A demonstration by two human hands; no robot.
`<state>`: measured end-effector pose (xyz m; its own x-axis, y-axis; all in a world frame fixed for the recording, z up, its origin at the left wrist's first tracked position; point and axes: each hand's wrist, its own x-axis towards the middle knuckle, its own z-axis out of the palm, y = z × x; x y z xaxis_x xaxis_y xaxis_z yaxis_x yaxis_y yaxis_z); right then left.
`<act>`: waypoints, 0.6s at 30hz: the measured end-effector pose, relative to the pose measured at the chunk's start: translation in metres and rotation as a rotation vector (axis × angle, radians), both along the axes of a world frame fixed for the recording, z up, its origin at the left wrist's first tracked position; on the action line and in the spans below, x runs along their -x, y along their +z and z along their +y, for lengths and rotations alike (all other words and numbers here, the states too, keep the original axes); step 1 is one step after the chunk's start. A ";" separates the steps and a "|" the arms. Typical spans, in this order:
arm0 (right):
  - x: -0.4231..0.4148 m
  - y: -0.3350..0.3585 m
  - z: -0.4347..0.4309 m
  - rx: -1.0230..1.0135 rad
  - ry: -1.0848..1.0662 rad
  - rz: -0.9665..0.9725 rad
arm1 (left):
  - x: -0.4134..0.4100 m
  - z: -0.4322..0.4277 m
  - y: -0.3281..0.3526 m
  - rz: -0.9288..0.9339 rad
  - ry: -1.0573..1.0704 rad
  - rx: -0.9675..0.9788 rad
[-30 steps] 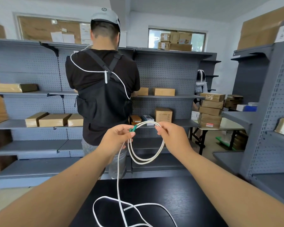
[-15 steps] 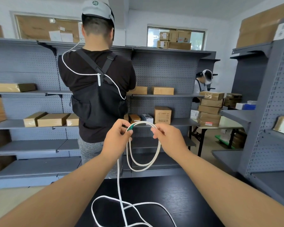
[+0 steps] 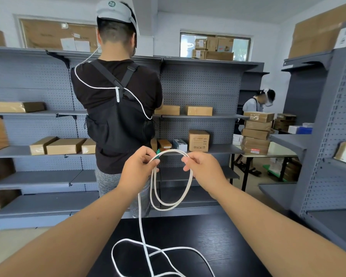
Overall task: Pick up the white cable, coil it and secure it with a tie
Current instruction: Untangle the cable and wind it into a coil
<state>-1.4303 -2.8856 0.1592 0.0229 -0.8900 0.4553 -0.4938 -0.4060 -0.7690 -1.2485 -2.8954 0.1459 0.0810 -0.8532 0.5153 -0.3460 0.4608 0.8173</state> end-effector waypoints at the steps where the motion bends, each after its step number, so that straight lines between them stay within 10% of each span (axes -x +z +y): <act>1: 0.000 0.000 -0.001 -0.010 -0.001 -0.032 | -0.001 0.000 0.000 0.027 -0.031 -0.018; 11: 0.004 -0.003 -0.005 -0.068 -0.036 -0.136 | -0.009 0.004 0.000 0.410 -0.325 -0.295; 18: 0.009 -0.003 -0.012 -0.088 -0.048 0.124 | -0.014 0.005 0.015 0.053 -0.172 -0.237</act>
<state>-1.4394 -2.8981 0.1563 0.0310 -0.9280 0.3713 -0.6045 -0.3132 -0.7324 -1.2347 -2.8904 0.1609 -0.0535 -0.9526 0.2993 -0.2335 0.3034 0.9238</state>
